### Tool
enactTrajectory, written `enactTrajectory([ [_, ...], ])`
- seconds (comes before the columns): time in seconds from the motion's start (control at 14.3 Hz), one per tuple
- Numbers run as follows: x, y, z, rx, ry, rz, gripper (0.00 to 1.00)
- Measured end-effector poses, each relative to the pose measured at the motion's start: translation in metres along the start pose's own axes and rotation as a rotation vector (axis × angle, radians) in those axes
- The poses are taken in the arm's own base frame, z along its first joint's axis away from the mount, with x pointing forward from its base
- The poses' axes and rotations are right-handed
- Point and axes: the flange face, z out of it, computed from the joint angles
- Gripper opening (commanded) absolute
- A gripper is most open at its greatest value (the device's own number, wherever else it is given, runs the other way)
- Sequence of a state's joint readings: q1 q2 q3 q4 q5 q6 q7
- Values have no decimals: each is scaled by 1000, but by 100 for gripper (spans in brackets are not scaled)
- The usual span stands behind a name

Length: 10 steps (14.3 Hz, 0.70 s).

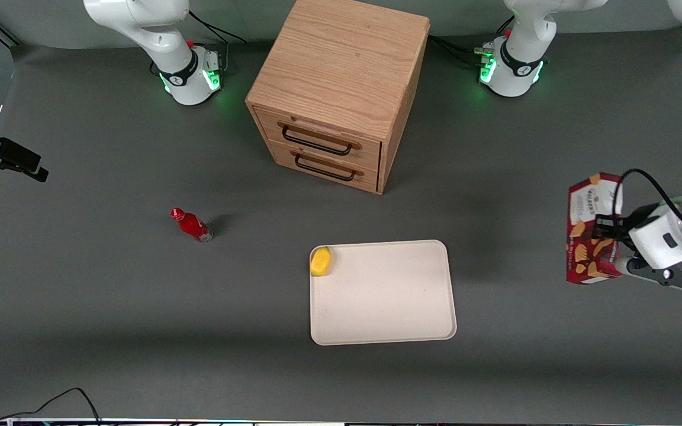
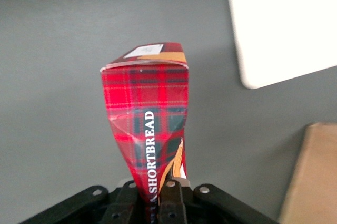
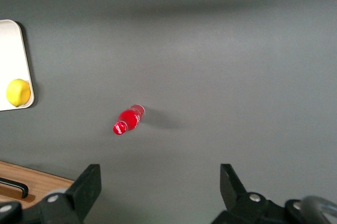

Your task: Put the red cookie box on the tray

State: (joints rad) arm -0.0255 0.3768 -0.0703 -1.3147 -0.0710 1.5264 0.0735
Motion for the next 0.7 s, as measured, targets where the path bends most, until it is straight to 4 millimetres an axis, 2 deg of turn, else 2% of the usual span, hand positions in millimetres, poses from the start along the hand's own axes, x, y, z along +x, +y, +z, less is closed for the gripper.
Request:
enactTrajectory([
  [0.07,2,39,-2,-14,1,-53,0],
  [0.14,5,74,6,-27,-2,-96,0],
  [0.28,30,130,42,-47,49,-167,0],
  [0.42,63,160,110,-25,114,-198,0],
  [0.63,94,169,216,9,199,-220,0],
  [0.7,98,169,242,19,225,-215,87],
])
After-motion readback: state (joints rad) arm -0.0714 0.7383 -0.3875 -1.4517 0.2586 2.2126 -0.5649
